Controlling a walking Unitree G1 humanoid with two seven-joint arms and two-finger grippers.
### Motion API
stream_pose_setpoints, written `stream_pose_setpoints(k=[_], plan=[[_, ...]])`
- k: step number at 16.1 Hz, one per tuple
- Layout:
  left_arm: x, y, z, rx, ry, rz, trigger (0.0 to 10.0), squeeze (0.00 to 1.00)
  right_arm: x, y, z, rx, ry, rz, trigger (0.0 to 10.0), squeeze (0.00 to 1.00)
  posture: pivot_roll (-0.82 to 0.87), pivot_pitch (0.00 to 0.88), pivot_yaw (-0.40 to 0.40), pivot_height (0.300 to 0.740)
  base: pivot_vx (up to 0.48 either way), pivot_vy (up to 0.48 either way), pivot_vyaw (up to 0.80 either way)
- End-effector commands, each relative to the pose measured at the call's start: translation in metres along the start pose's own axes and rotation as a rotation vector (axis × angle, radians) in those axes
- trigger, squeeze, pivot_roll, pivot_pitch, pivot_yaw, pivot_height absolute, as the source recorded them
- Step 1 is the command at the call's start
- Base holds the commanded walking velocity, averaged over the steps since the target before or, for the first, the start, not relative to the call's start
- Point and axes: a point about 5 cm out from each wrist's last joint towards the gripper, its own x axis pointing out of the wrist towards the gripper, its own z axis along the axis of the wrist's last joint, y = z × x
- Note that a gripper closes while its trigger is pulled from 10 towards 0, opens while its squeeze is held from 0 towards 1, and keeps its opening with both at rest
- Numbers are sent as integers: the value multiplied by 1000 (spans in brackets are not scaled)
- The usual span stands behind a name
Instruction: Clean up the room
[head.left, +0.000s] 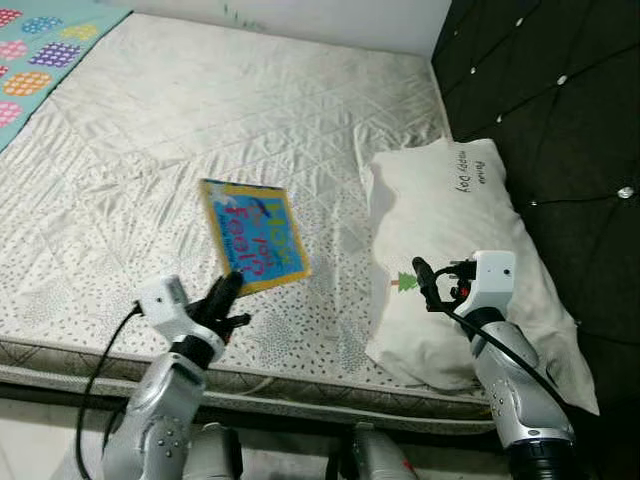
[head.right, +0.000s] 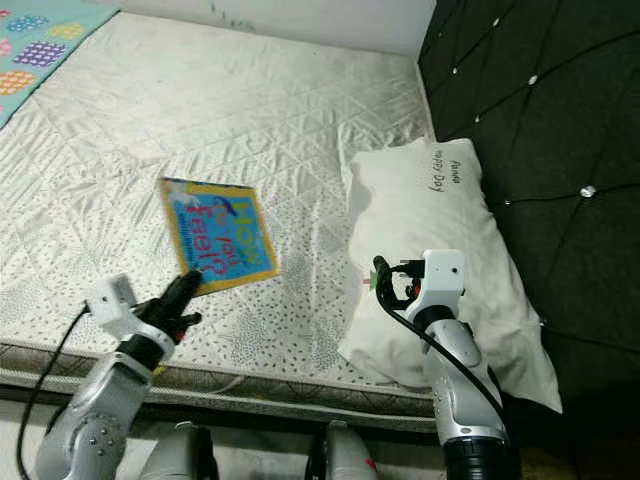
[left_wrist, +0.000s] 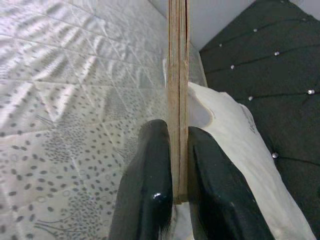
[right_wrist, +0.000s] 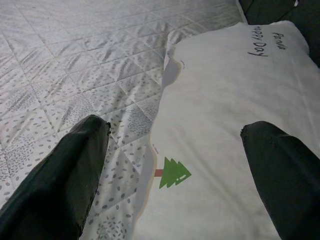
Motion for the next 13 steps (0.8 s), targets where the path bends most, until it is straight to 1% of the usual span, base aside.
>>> stream_pose_setpoints(k=[1,3,4,6,9,10,11,13], plan=[[1,-4,2,-11,-9,-23,10000,0,-2,-5,-5,-6,21,-11,10000,0,-51,172,-122,661,0,0,0],[2,-2,-1,-16,-2,-6,10000,0,-3,-4,-6,-6,23,-8,10000,0,-54,172,-123,641,0,0,0],[2,-2,-2,-6,-1,3,10000,0,-3,-5,-6,-8,24,-6,10000,0,-55,174,-124,626,0,0,0],[3,0,-2,11,2,24,10000,0,-4,-5,-6,-16,28,-7,10000,0,-58,177,-124,611,0,0,0],[3,1,-1,10,-1,42,10000,0,-5,-7,-7,-16,29,-13,10000,0,-59,179,-124,611,0,0,0],[4,3,0,28,-3,59,10000,0,-5,-7,-7,-16,31,-13,10000,0,-58,183,-125,611,0,0,0],[6,5,3,27,-22,81,10000,0,-5,-7,-7,-15,31,-13,10000,0,-58,183,-125,611,0,0,0],[10,6,6,27,-22,80,10000,0,-5,-7,-7,-16,31,-14,10000,0,-60,185,-125,611,0,0,0]])
